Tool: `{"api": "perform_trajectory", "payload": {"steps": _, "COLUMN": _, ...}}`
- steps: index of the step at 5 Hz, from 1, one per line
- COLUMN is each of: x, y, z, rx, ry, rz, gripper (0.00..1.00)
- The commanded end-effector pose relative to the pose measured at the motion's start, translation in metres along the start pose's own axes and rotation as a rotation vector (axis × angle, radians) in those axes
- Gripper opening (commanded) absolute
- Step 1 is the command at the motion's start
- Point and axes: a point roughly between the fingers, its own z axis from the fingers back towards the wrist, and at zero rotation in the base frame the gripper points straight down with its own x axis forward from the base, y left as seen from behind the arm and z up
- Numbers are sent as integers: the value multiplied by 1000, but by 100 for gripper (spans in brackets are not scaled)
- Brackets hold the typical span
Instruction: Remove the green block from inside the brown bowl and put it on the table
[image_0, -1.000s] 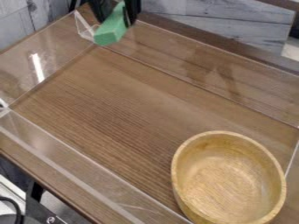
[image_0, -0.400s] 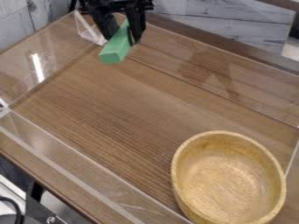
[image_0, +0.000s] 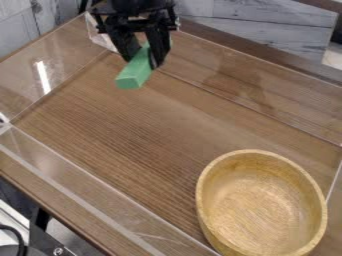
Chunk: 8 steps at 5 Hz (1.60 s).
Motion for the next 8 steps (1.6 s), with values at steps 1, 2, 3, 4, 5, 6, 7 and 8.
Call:
{"api": "perform_trajectory", "payload": {"steps": 1, "x": -1, "y": -9, "z": 4, "rx": -8, "ry": -43, "rz": -71, "gripper": 0}}
{"api": "perform_trajectory", "payload": {"steps": 2, "x": -10, "y": -19, "z": -4, "rx": -14, "ry": -37, "rz": -124, "gripper": 0}}
{"api": "perform_trajectory", "payload": {"steps": 3, "x": -14, "y": -12, "z": -11, "rx": -14, "ry": -29, "rz": -152, "gripper": 0}}
{"api": "perform_trajectory", "payload": {"steps": 4, "x": -19, "y": -6, "z": -17, "rx": -15, "ry": -24, "rz": -175, "gripper": 0}}
{"api": "perform_trajectory", "payload": {"steps": 5, "x": -22, "y": 0, "z": -21, "rx": -12, "ry": -17, "rz": -191, "gripper": 0}}
{"api": "perform_trajectory", "payload": {"steps": 6, "x": -25, "y": 6, "z": -24, "rx": -11, "ry": -12, "rz": -202, "gripper": 0}}
{"api": "perform_trajectory", "payload": {"steps": 7, "x": -28, "y": 12, "z": -26, "rx": -9, "ry": -7, "rz": -210, "gripper": 0}}
{"api": "perform_trajectory", "payload": {"steps": 8, "x": -30, "y": 18, "z": -30, "rx": -5, "ry": 0, "rz": -217, "gripper": 0}}
